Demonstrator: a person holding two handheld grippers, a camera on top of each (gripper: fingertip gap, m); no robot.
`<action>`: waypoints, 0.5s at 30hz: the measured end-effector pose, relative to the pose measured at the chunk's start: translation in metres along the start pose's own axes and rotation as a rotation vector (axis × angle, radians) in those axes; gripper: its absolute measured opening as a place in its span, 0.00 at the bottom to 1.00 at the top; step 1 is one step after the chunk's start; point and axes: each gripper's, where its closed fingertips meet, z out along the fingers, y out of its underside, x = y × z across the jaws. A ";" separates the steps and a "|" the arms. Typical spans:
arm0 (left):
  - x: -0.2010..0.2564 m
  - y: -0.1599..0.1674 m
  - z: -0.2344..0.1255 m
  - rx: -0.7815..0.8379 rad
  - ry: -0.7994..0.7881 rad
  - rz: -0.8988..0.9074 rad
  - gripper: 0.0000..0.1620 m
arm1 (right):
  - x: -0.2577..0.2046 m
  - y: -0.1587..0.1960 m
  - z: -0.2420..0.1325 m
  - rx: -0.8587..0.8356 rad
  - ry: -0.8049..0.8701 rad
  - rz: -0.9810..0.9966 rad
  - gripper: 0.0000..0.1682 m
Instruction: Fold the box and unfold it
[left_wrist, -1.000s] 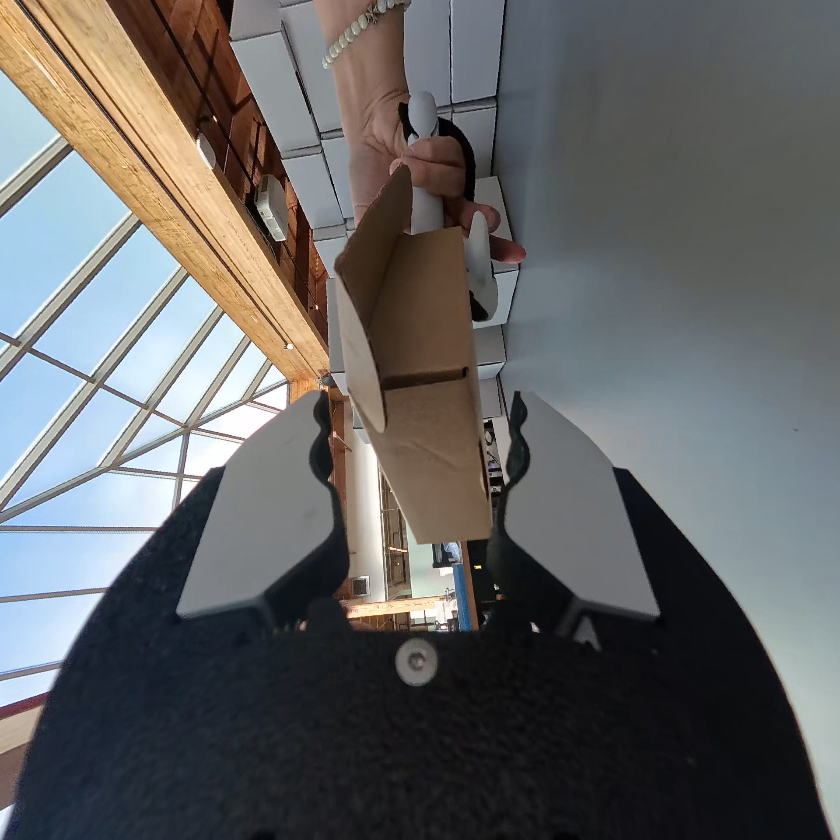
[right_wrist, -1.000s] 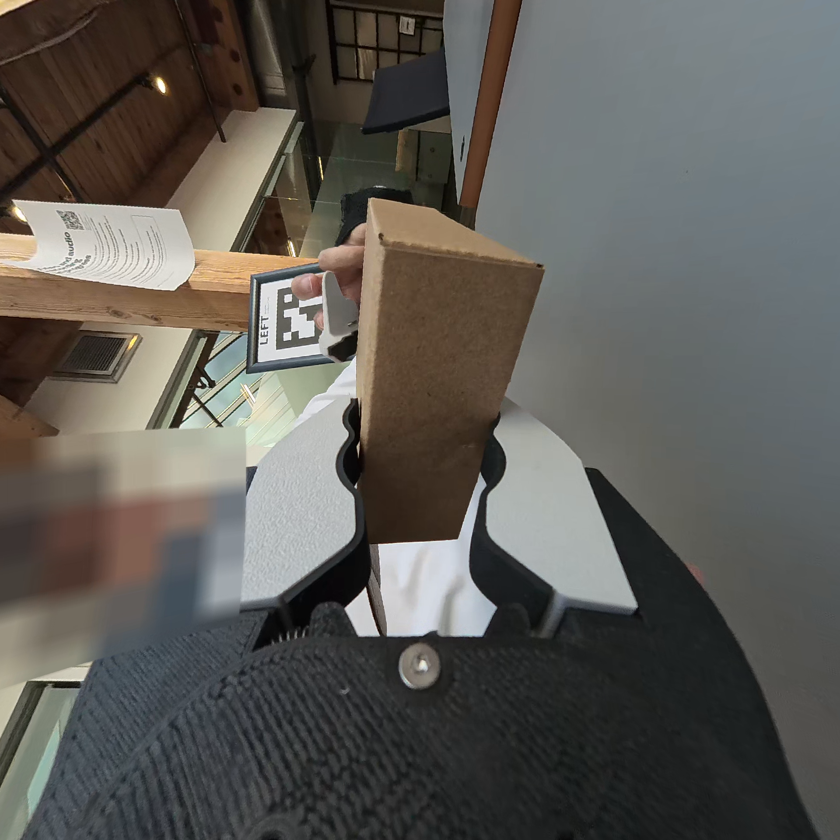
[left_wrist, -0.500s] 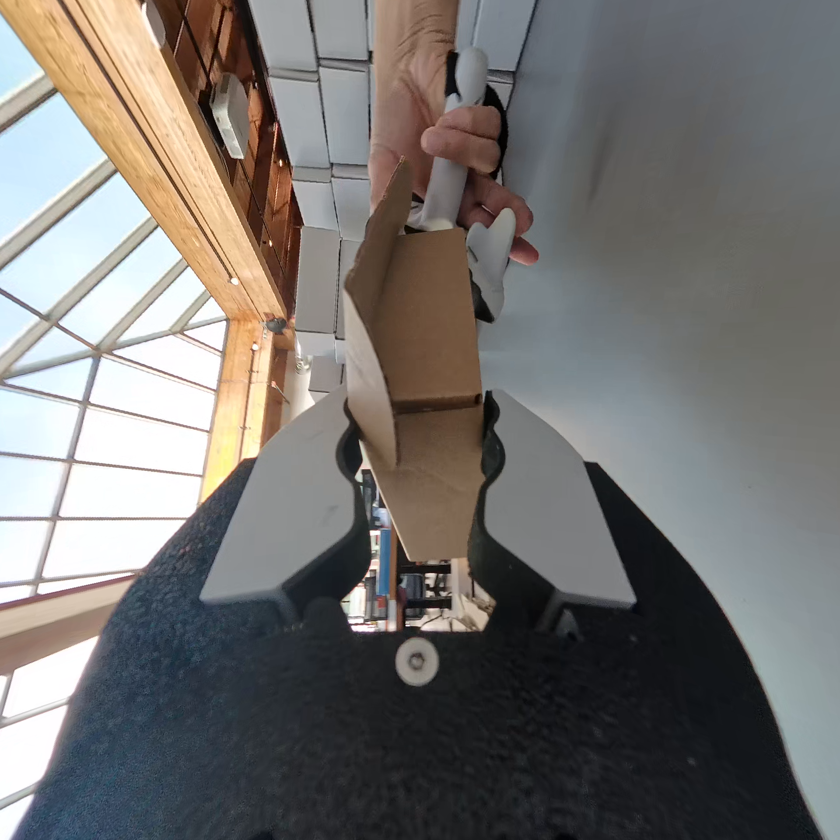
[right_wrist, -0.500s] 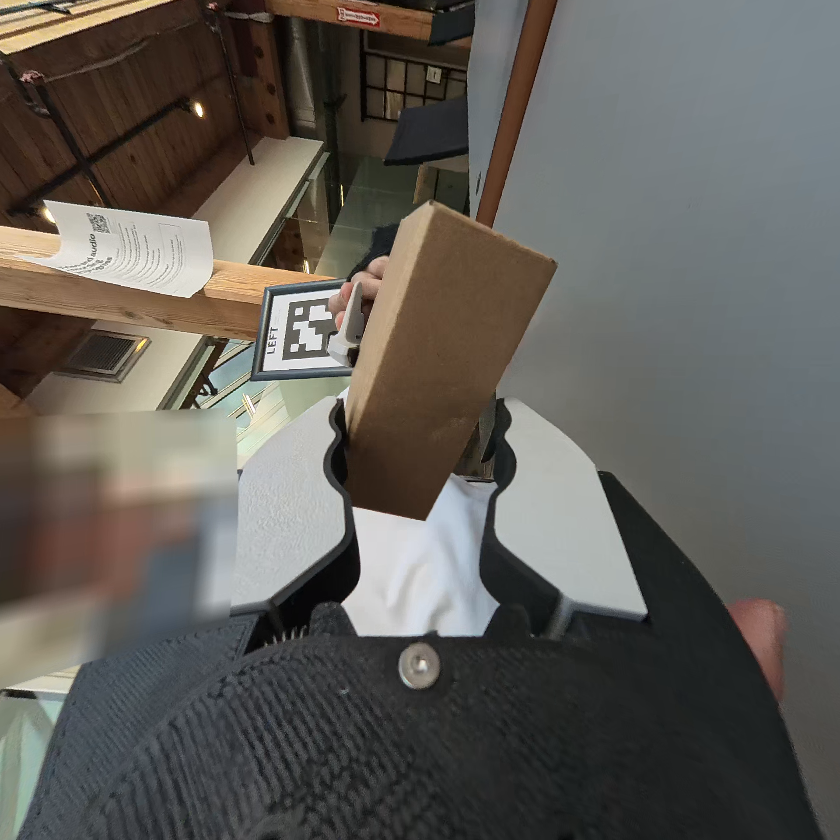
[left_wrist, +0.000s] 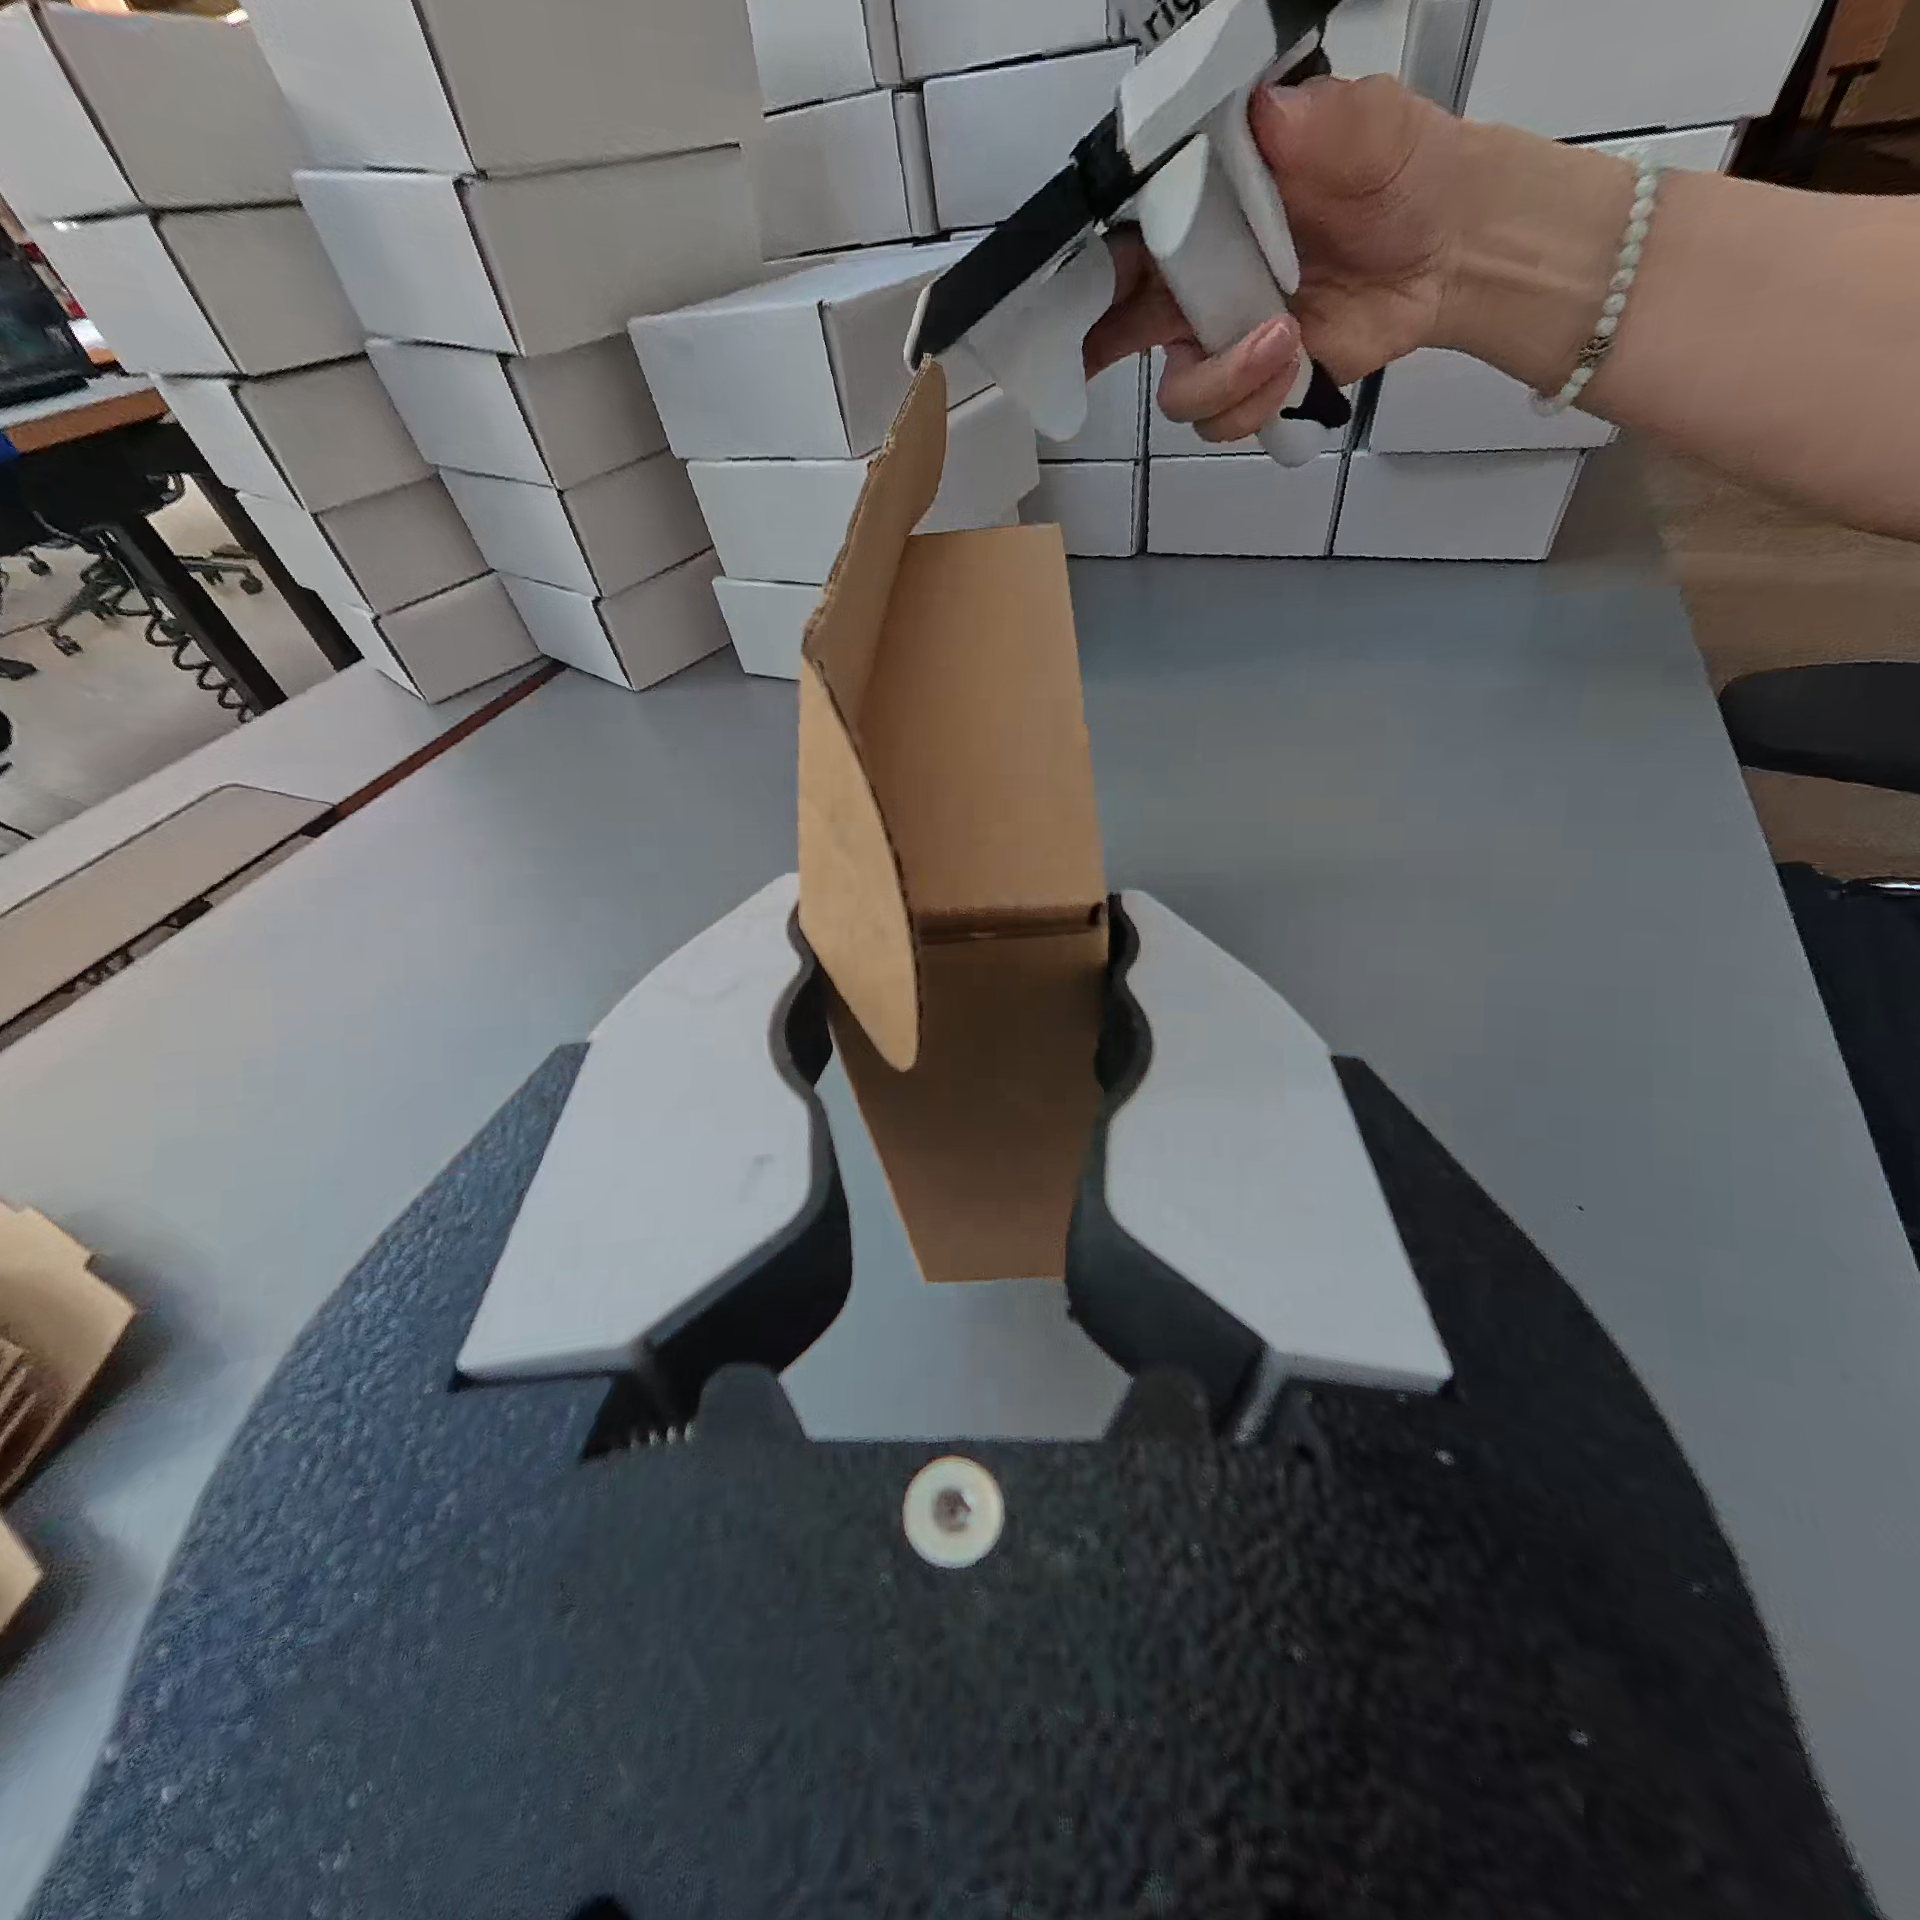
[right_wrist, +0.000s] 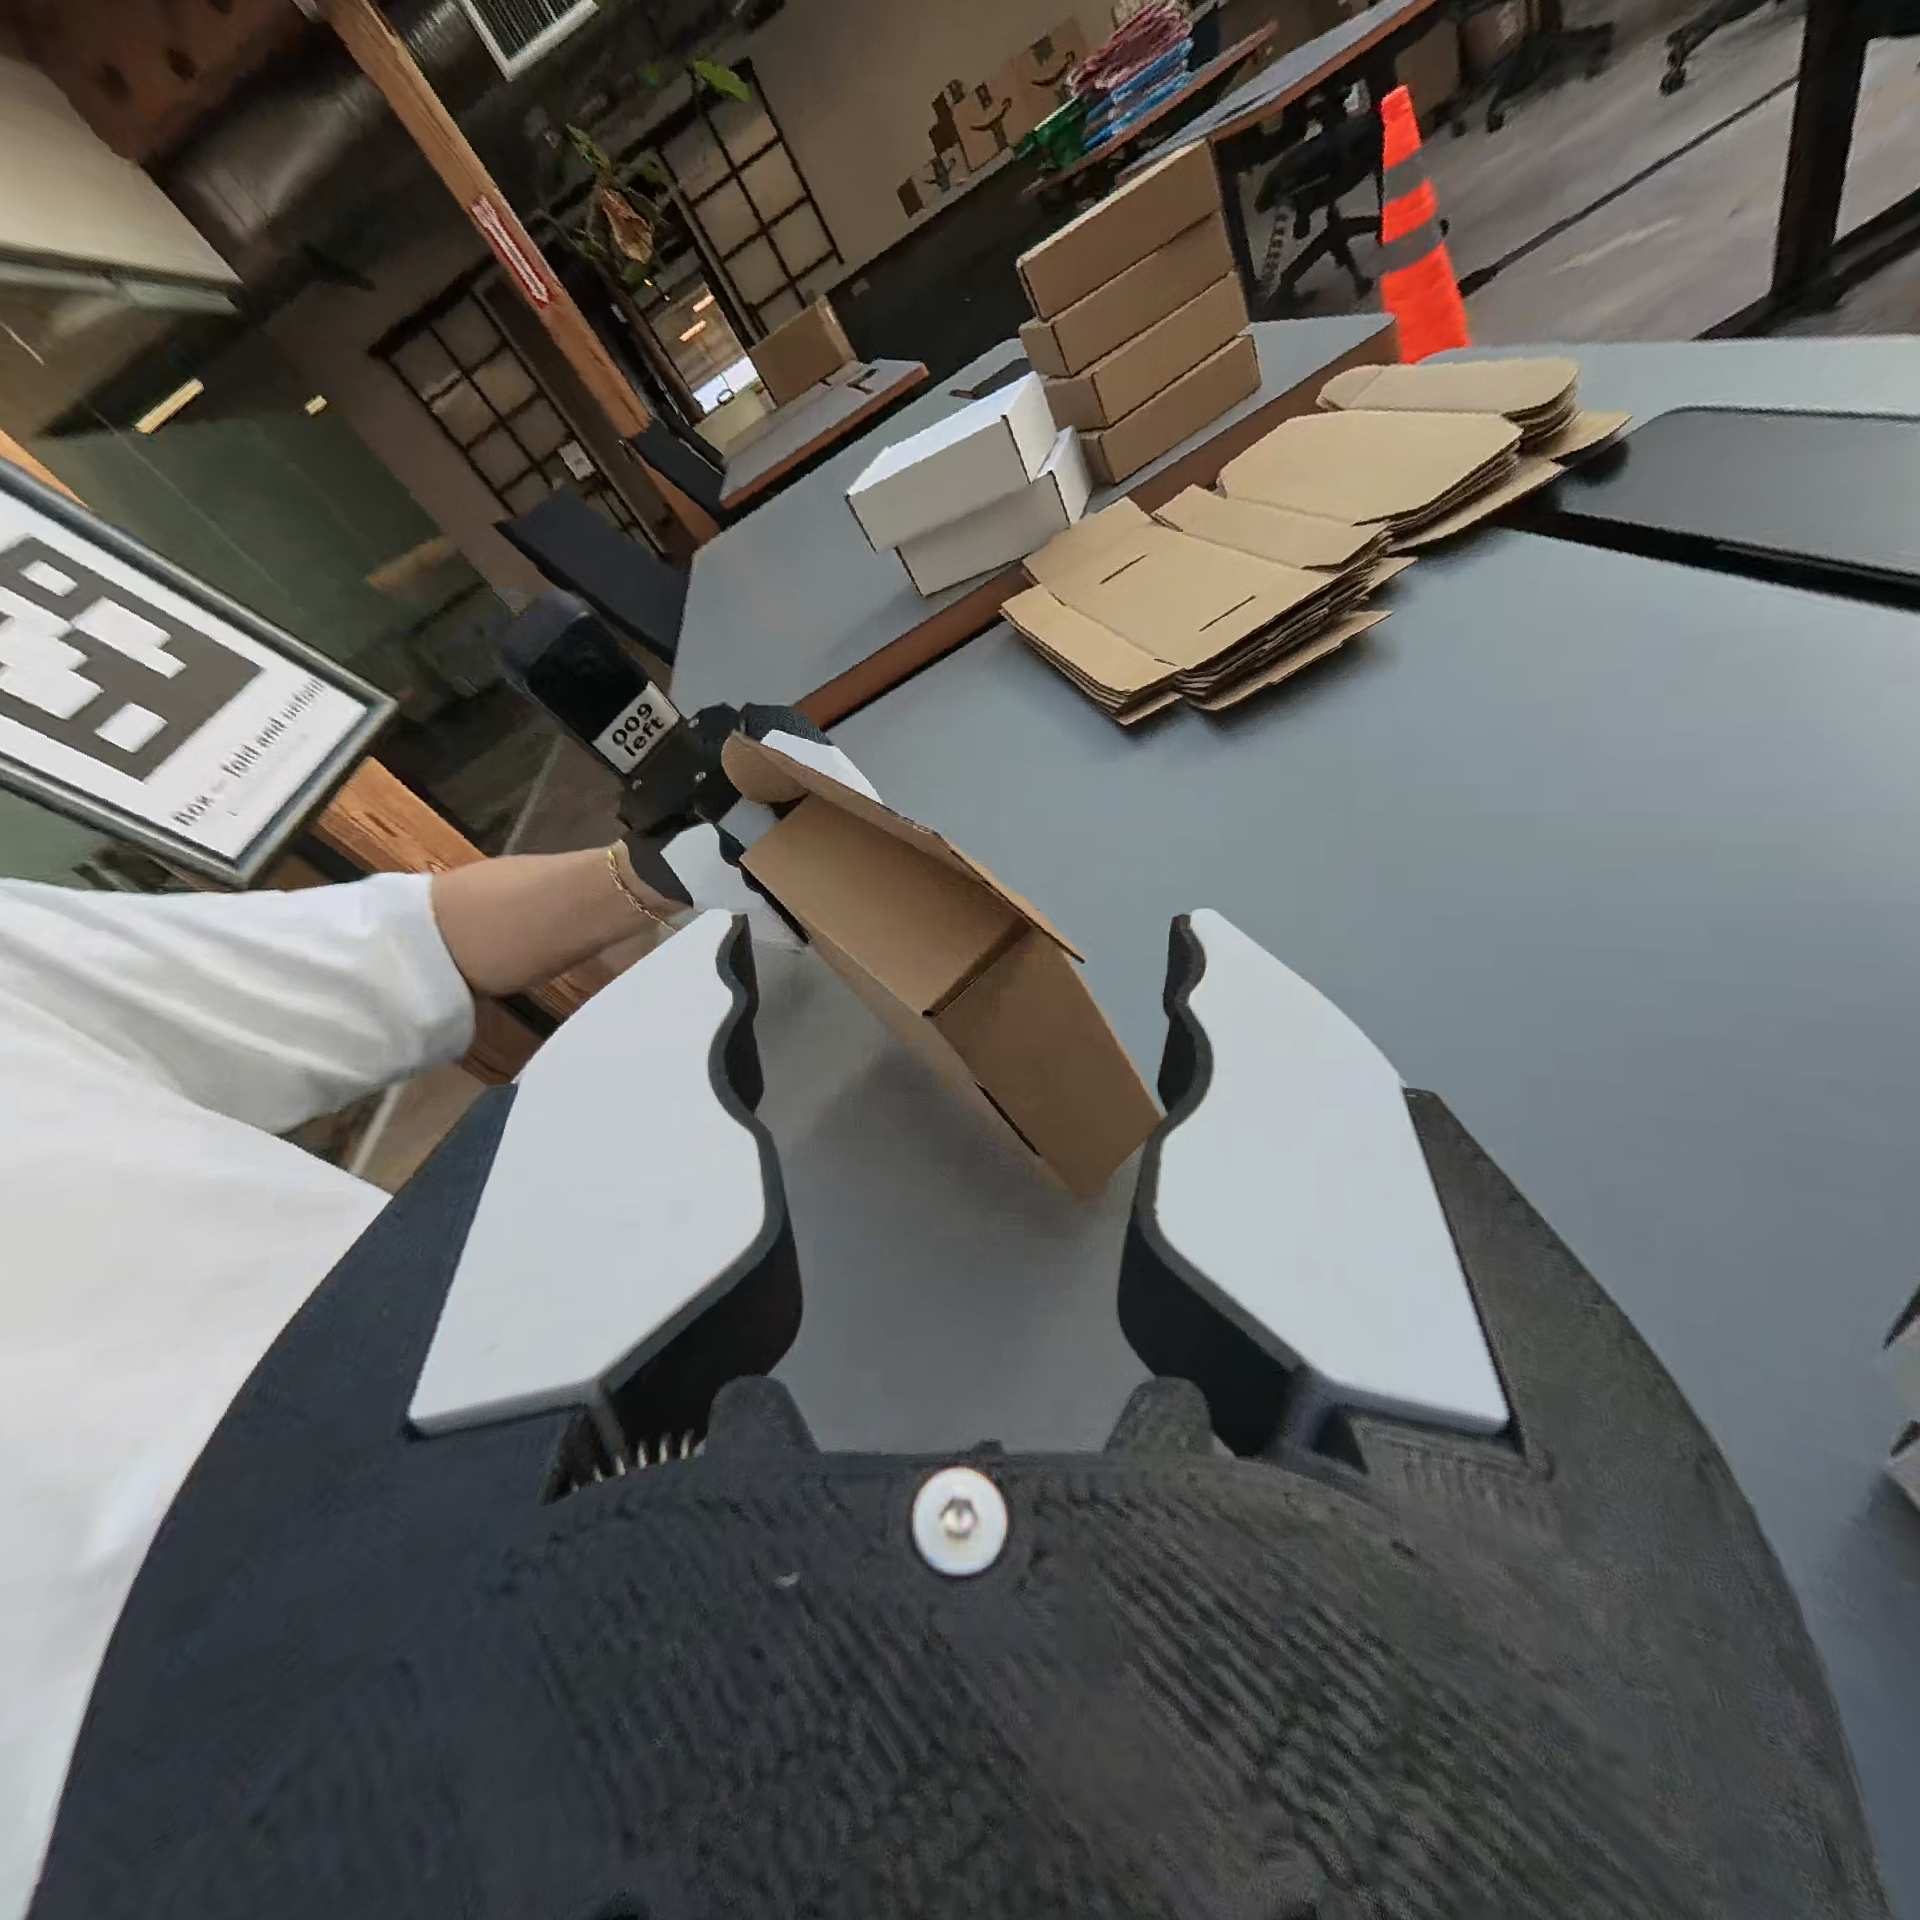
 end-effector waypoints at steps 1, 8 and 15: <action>0.000 0.006 0.003 -0.008 0.014 -0.027 0.30 | -0.002 0.004 -0.001 -0.016 0.022 -0.071 0.44; 0.007 0.023 0.008 -0.056 0.052 -0.018 0.31 | 0.003 0.030 0.003 -0.094 0.116 -0.381 0.42; 0.006 0.025 0.008 -0.108 0.082 0.022 0.31 | 0.007 0.039 0.015 -0.054 0.003 -0.470 0.19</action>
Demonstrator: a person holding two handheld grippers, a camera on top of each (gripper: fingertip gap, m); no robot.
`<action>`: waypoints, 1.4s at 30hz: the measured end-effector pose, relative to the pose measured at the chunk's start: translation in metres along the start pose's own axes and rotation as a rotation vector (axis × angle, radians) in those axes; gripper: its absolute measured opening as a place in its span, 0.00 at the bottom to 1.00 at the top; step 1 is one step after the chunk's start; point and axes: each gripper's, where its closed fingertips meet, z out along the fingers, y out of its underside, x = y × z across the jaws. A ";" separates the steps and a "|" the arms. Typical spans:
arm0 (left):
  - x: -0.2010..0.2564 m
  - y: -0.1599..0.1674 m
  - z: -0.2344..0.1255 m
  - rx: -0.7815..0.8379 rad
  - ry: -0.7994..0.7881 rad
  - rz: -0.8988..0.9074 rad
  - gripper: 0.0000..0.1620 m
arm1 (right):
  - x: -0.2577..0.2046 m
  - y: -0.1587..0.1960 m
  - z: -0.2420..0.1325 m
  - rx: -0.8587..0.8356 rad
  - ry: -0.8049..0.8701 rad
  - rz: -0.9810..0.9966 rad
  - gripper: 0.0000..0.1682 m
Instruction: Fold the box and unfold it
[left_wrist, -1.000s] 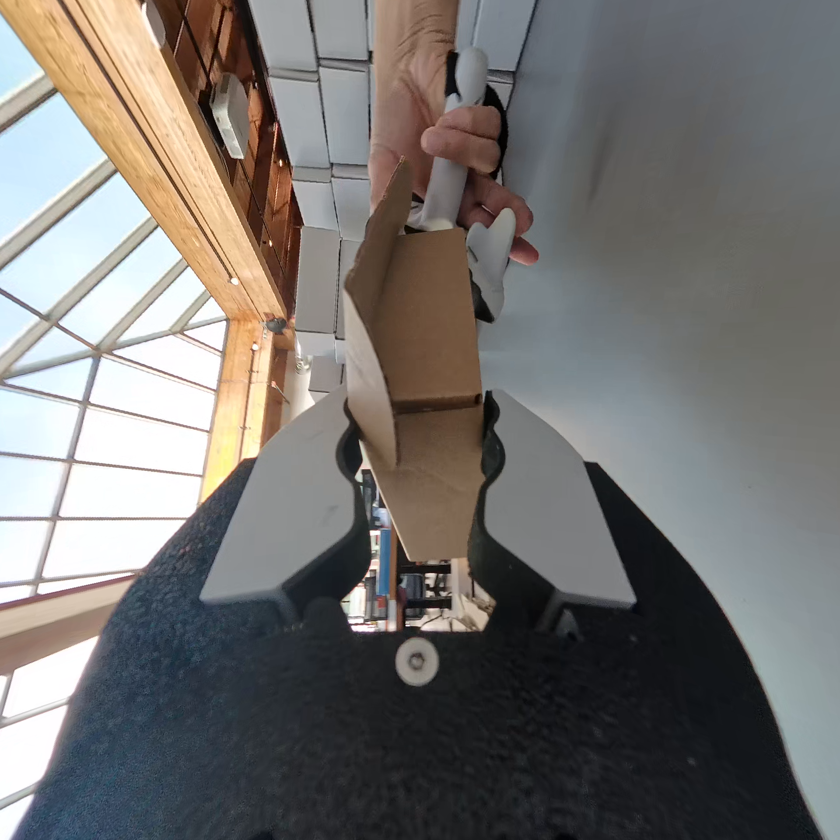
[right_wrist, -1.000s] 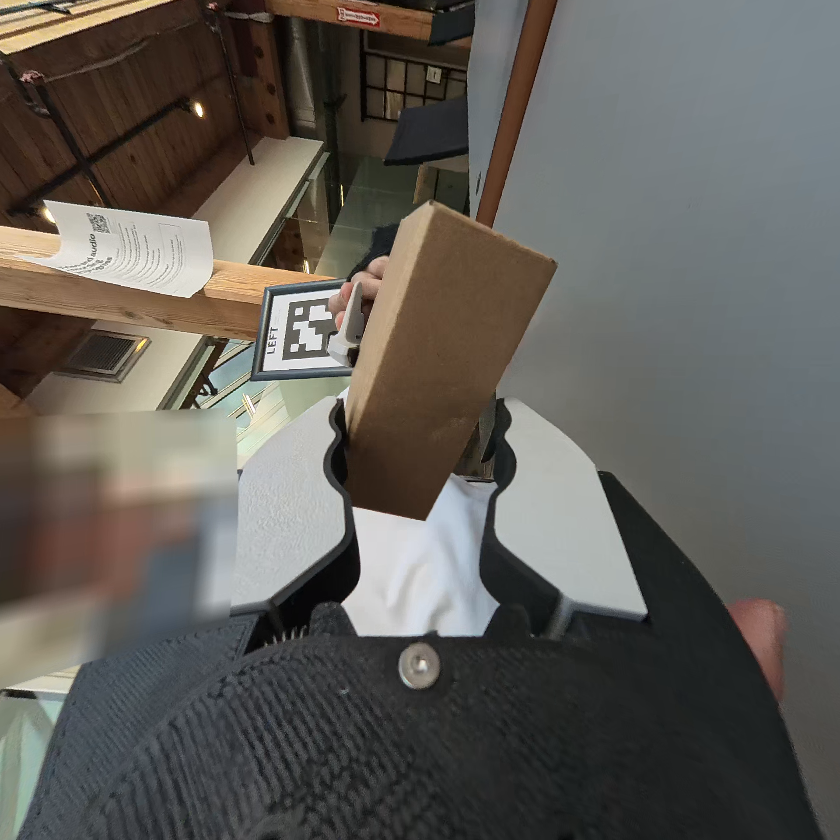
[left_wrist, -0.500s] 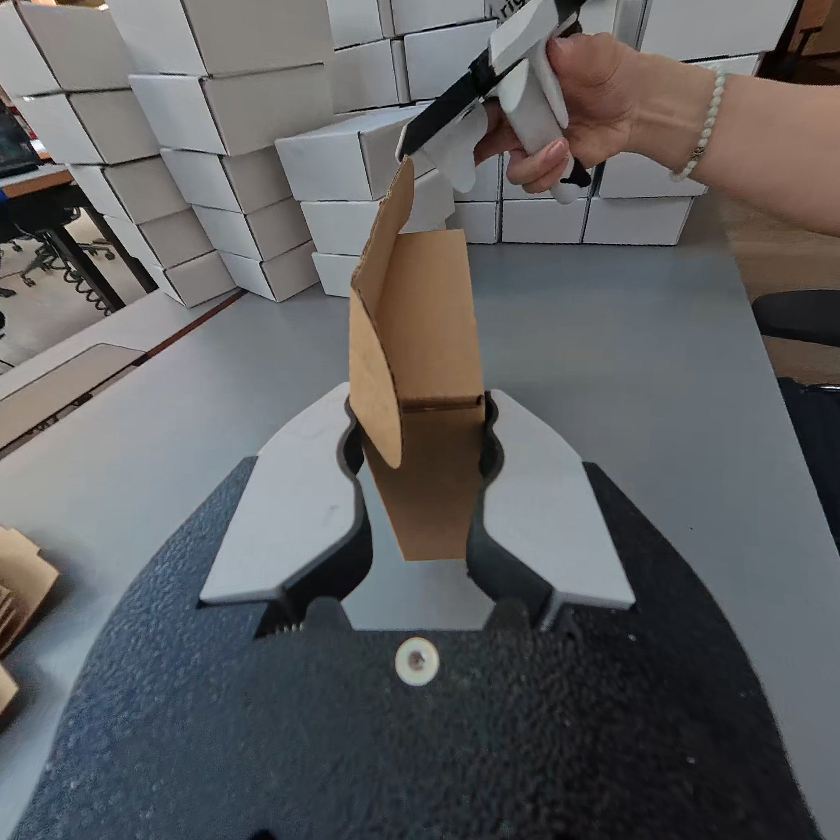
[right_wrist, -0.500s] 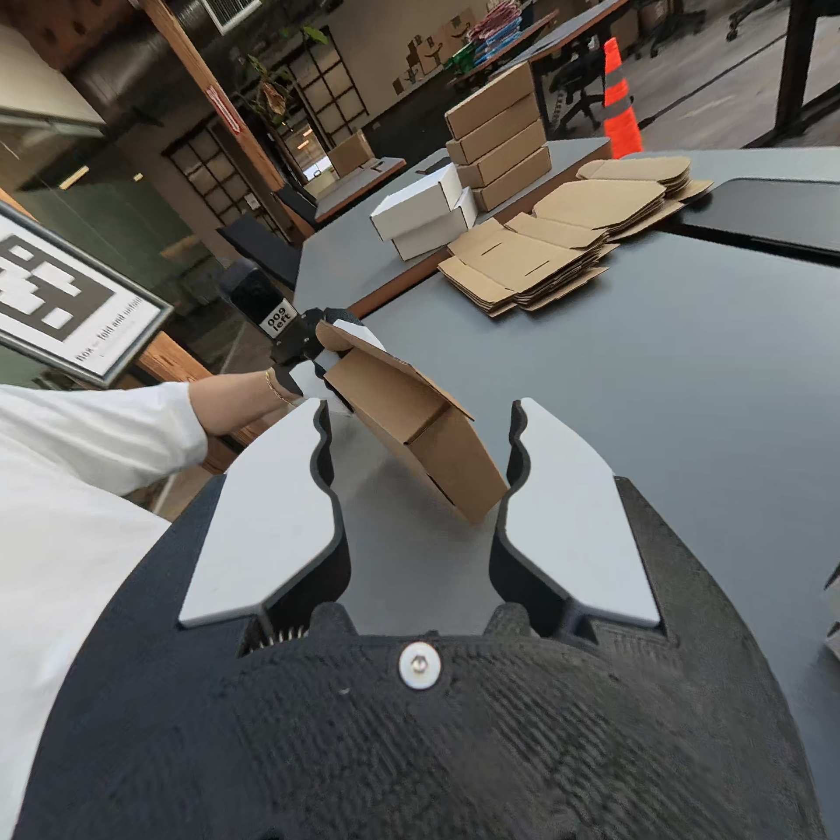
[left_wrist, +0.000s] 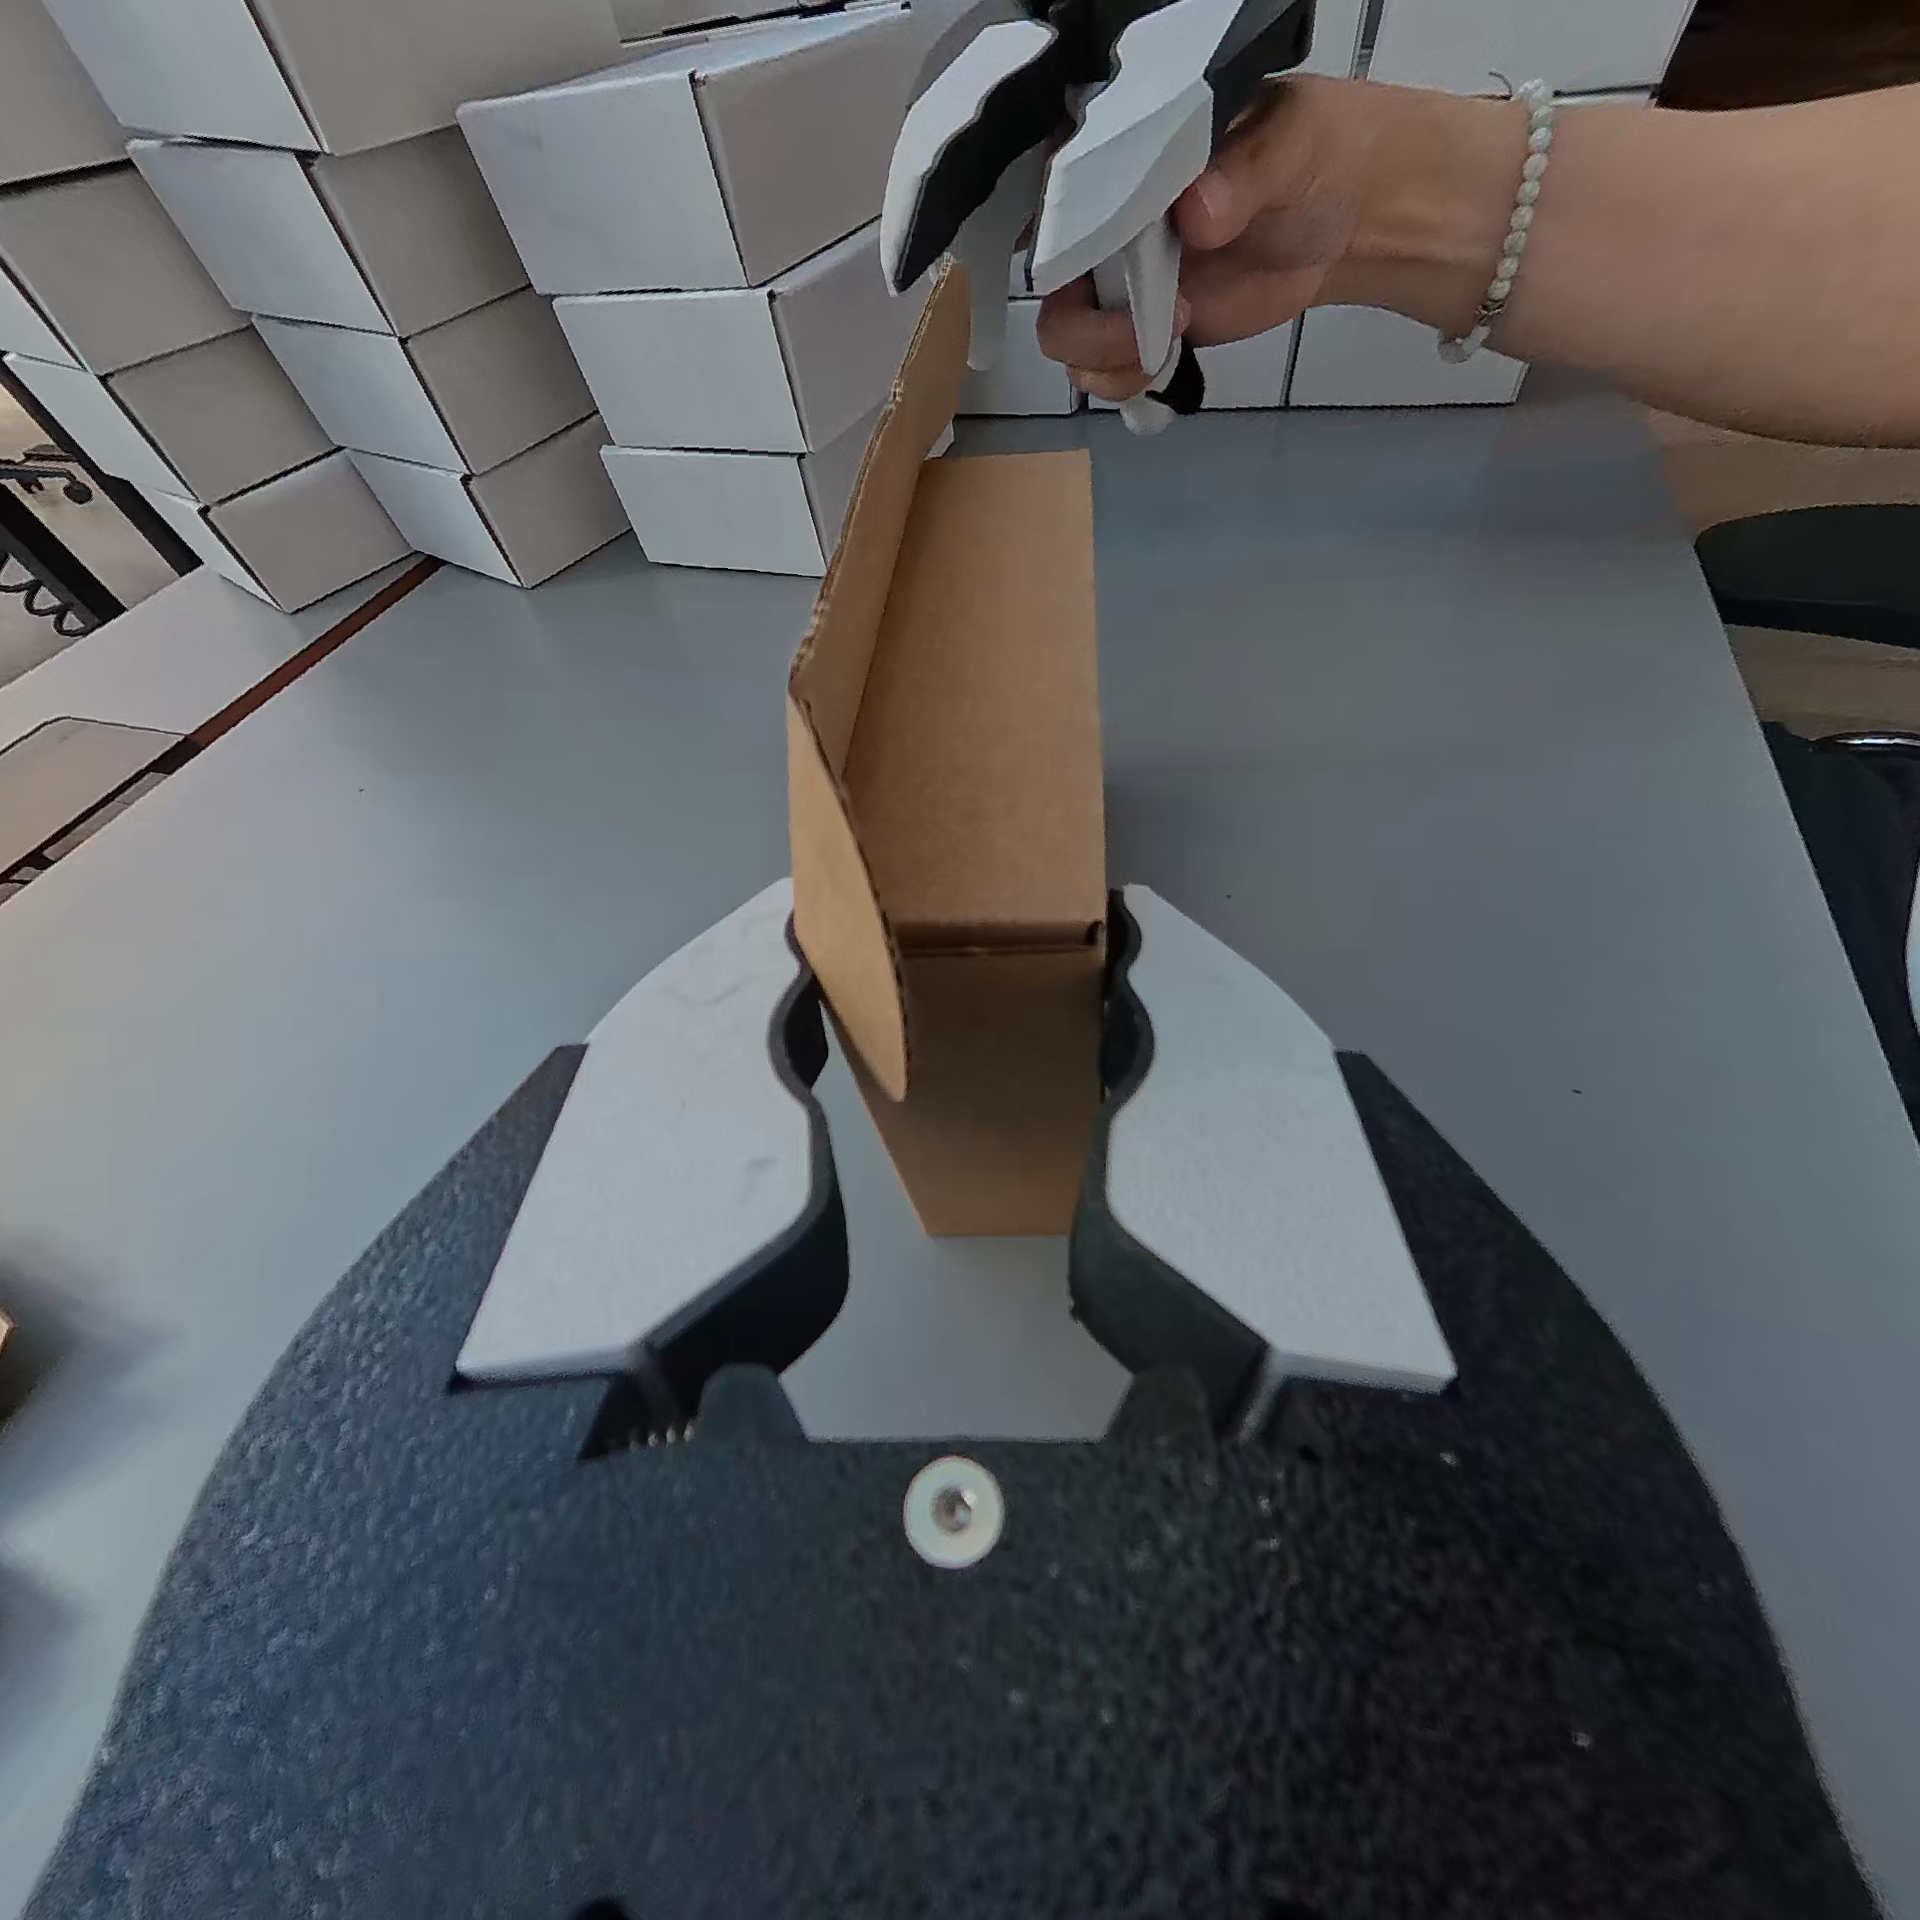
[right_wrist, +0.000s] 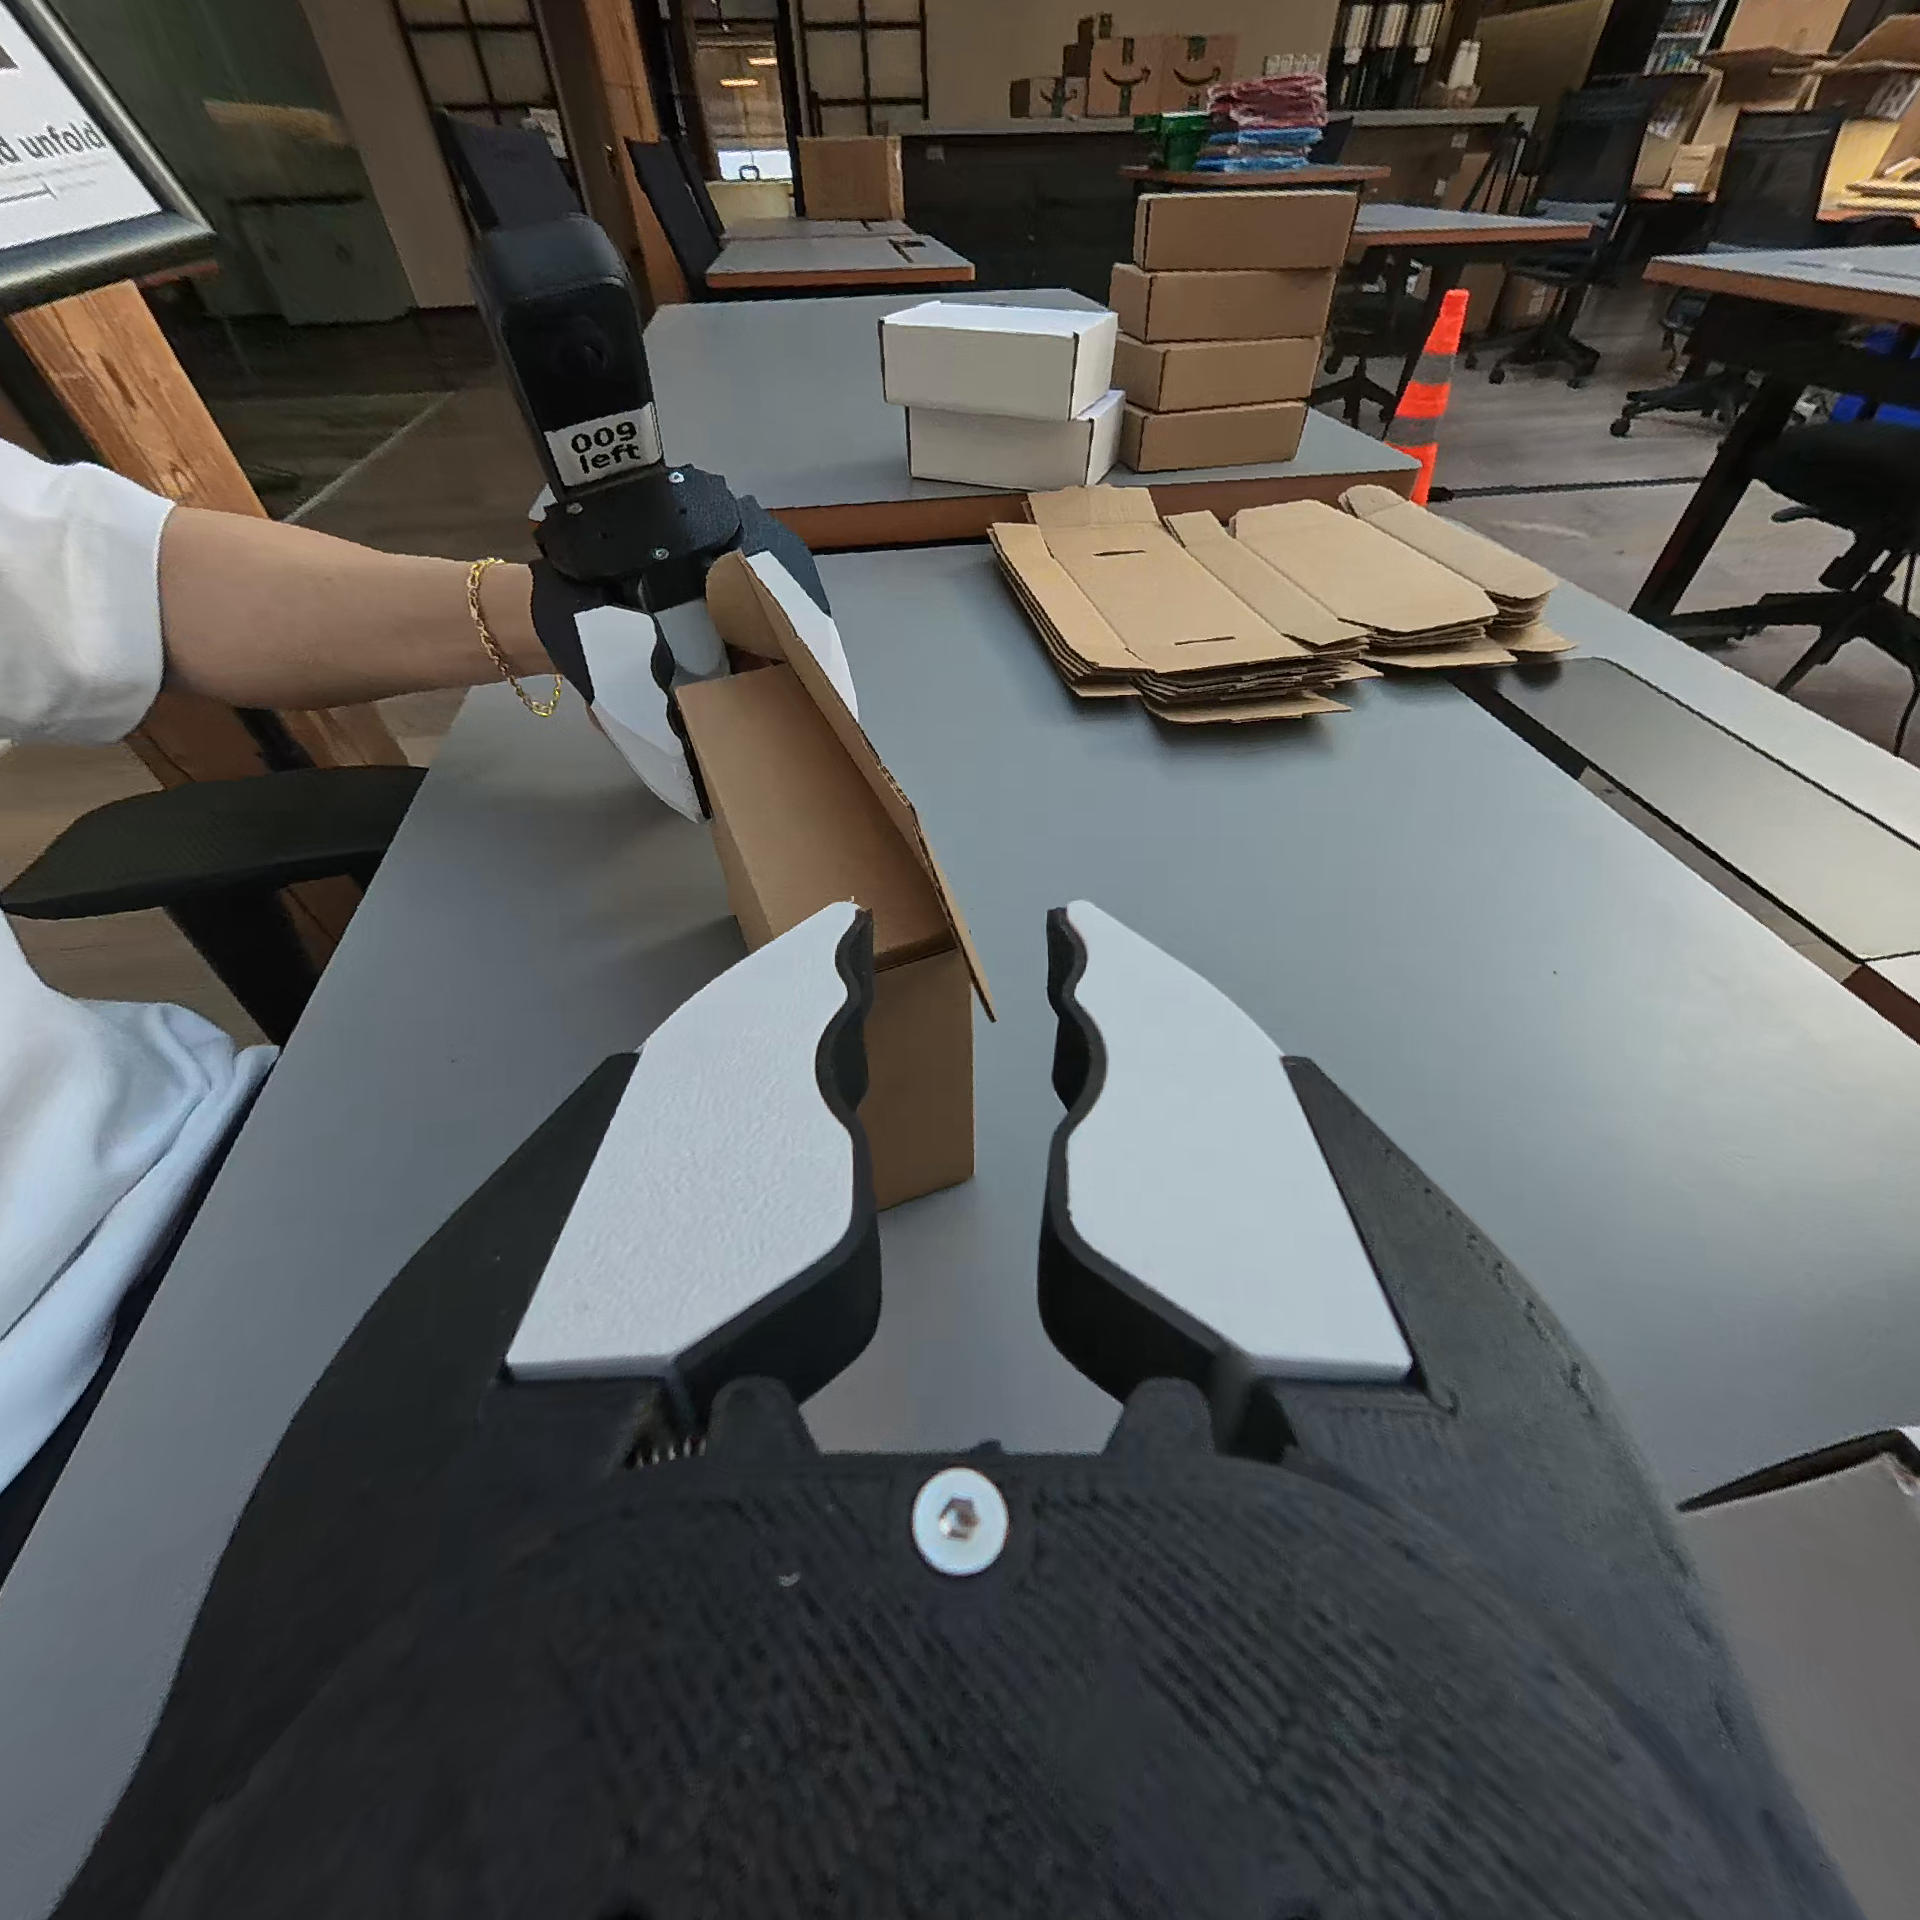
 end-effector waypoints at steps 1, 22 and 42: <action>0.000 0.000 0.000 0.001 0.004 -0.004 0.31 | -0.002 0.001 0.002 0.007 -0.020 -0.003 0.18; -0.016 0.003 0.004 -0.129 -0.142 -0.072 0.31 | 0.004 -0.015 0.019 0.096 0.138 0.385 0.02; -0.023 0.005 0.013 -0.245 -0.198 -0.121 0.31 | 0.025 -0.006 0.024 0.159 0.291 0.582 0.02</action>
